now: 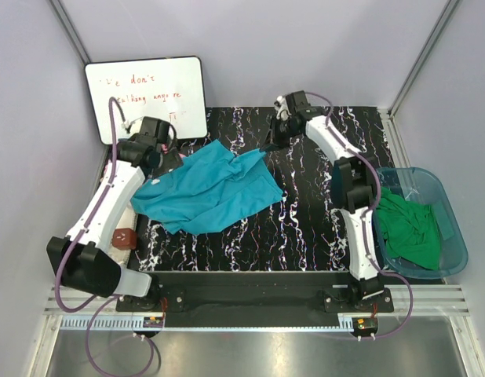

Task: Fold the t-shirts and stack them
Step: Flatten out the tshirt

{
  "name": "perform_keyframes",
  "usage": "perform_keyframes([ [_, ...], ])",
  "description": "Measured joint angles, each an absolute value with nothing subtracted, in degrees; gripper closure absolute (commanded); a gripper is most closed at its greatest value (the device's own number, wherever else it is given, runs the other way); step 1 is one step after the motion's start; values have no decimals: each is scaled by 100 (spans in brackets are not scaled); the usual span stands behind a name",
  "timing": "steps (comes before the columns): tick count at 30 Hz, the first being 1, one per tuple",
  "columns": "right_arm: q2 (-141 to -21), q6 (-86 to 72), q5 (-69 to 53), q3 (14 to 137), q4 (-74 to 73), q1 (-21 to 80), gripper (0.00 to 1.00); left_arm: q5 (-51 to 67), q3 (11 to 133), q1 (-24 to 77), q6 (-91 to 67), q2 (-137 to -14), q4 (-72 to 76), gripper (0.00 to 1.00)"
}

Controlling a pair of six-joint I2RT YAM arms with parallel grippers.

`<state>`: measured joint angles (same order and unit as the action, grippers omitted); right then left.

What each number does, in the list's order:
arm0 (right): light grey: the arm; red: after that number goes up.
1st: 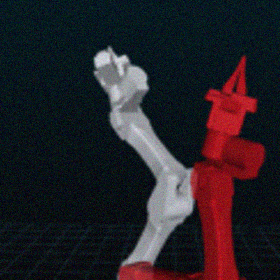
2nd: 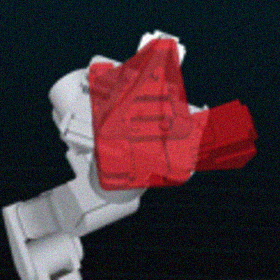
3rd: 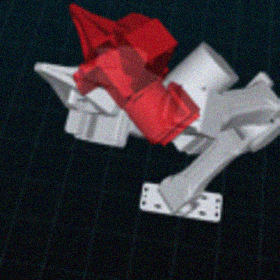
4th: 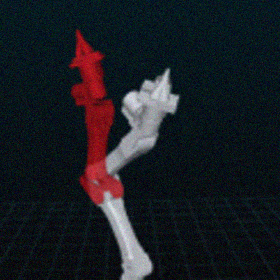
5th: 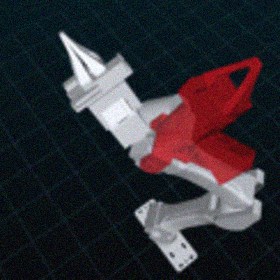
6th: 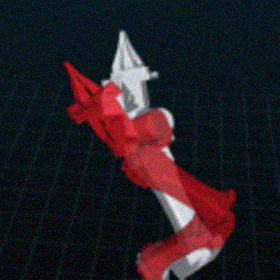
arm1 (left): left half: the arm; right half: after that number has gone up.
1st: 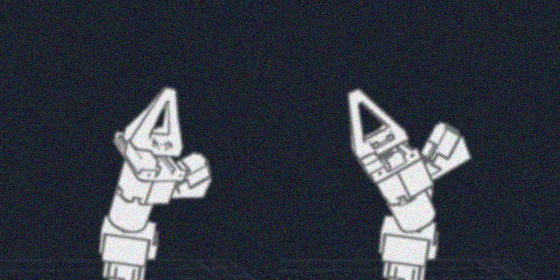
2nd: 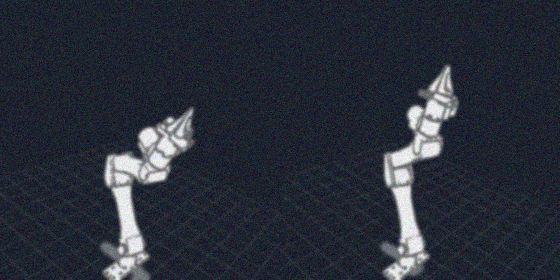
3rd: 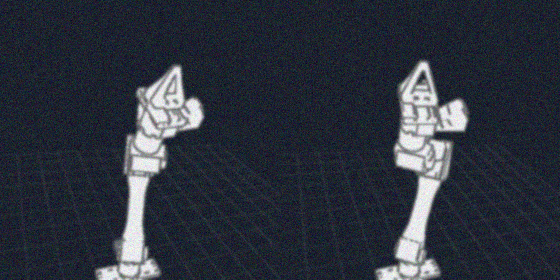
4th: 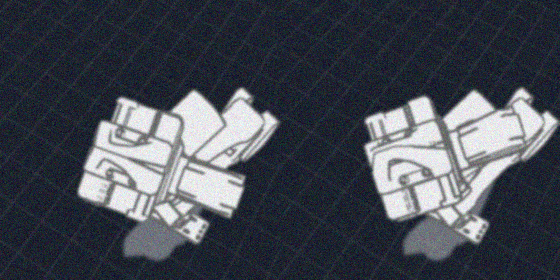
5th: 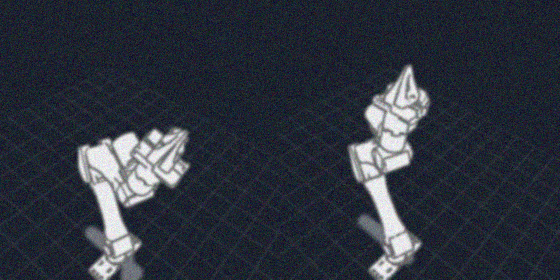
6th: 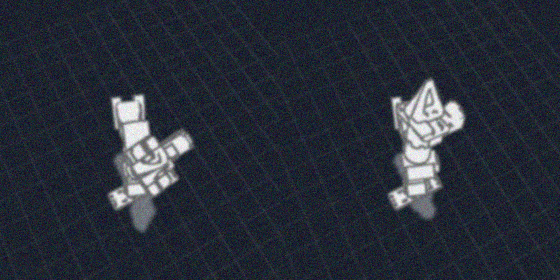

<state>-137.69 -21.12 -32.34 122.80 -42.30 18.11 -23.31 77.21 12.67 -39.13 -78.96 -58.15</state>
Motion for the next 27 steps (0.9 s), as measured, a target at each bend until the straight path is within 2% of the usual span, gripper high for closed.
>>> perform_keyframes([
  [5,-12844,-1979,-3267,12077,-4390,1802,100,-2064,8554,1708,-3319,-8350,-5365,1],
  [10,-12342,-1822,-3398,11452,-4698,1798,100,-1466,9618,1806,-2943,-9830,-5076,1],
  [20,-12331,-1581,-3395,9749,-5400,1793,100,-622,12473,1848,-2547,-13144,-5144,1],
  [27,-12331,-1522,-3361,9712,-5430,1793,100,-401,13220,1726,-2574,-13896,-5183,1],
])
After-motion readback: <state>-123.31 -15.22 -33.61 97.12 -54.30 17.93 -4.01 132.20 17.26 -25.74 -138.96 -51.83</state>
